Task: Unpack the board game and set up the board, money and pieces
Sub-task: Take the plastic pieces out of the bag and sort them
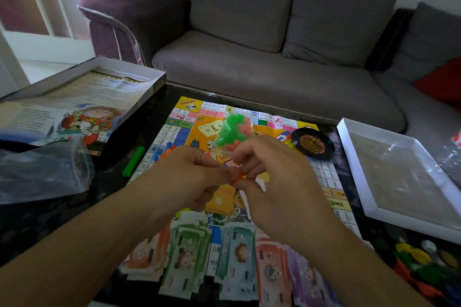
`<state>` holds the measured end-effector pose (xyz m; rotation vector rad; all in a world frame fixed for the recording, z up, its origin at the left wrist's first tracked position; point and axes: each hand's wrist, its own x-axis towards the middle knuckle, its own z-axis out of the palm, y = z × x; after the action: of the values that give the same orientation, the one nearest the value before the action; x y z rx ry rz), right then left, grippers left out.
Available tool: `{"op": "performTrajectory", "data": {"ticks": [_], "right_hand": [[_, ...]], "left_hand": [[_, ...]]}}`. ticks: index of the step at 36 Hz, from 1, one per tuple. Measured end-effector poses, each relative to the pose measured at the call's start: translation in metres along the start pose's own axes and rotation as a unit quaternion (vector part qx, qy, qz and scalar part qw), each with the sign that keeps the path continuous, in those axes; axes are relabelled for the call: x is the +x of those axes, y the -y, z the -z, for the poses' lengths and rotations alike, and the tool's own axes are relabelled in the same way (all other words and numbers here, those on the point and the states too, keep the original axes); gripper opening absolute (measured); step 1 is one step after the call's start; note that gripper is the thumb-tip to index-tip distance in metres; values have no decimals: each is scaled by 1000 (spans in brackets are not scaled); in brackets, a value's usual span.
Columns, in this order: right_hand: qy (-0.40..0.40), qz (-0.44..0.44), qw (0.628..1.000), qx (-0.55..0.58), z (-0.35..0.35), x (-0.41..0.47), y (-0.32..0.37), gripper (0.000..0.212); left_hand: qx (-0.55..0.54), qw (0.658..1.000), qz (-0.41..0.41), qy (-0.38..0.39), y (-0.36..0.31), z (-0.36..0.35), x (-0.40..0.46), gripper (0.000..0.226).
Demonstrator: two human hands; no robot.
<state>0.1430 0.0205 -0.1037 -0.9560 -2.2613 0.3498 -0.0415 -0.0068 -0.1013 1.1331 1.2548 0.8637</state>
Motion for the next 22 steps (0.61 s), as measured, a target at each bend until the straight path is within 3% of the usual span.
{"op": "performTrajectory", "data": {"ticks": [5, 10, 15, 22], "right_hand": [[-66, 2, 996, 64, 0, 1, -3, 38], [-59, 29, 998, -14, -1, 1, -3, 25], [-45, 16, 999, -24, 1, 0, -4, 28], [-73, -126, 983, 109, 7, 4, -8, 23]], "left_hand": [[-132, 991, 16, 29, 1, -6, 1, 37], [-118, 993, -20, -18, 5, -10, 5, 23], [-88, 995, -38, 4, 3, -11, 3, 24], [-160, 983, -5, 89, 1, -9, 8, 17]]}}
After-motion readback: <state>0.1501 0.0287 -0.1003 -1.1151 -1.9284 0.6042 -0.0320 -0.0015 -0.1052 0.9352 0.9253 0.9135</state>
